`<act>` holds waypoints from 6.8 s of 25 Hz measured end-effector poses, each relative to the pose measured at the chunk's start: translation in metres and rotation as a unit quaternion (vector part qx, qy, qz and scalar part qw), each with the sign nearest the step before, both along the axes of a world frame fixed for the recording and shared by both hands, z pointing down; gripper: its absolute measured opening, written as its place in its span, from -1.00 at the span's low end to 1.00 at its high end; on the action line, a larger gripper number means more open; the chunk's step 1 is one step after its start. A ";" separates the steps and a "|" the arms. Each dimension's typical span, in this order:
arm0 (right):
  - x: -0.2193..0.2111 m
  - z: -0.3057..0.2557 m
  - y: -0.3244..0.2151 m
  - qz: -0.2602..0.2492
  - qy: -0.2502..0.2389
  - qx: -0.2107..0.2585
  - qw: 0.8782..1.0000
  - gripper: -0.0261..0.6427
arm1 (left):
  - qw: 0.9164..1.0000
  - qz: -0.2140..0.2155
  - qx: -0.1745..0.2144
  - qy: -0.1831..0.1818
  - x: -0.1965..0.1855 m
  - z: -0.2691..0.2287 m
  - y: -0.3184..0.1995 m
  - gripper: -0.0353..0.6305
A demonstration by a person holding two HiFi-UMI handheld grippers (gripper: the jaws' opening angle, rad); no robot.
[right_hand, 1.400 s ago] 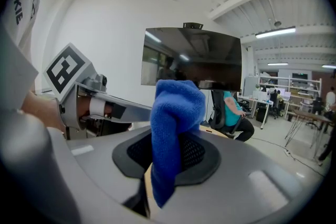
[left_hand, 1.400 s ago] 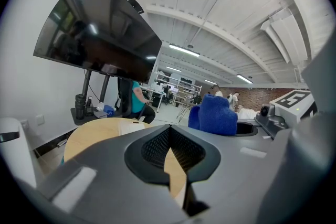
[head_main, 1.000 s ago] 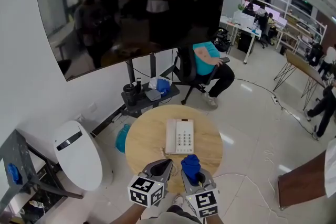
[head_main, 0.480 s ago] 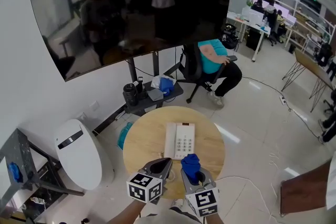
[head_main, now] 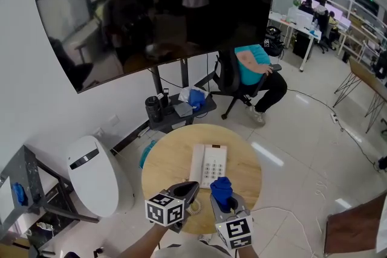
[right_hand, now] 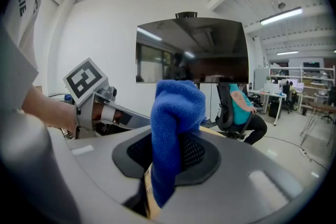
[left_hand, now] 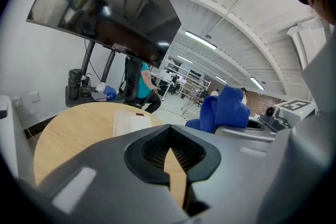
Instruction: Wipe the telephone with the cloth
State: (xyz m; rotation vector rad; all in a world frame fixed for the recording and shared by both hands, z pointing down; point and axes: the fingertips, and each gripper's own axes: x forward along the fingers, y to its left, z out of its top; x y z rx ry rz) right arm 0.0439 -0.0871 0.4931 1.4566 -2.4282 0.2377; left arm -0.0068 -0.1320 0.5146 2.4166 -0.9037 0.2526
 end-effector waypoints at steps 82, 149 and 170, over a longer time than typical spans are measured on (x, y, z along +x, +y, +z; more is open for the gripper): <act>0.007 0.057 -0.053 0.041 0.014 -0.088 0.995 -0.67 | 0.925 0.170 -0.270 0.206 0.006 0.153 -0.109 -0.65; 0.007 -0.145 -0.110 -0.034 -0.031 0.107 0.993 -0.67 | 0.944 0.200 -0.052 0.256 0.049 -0.055 -0.007 -0.66; 0.005 -0.128 -0.134 -0.037 -0.026 0.061 0.997 -0.67 | 0.953 0.194 -0.029 0.231 0.052 -0.057 -0.005 -0.66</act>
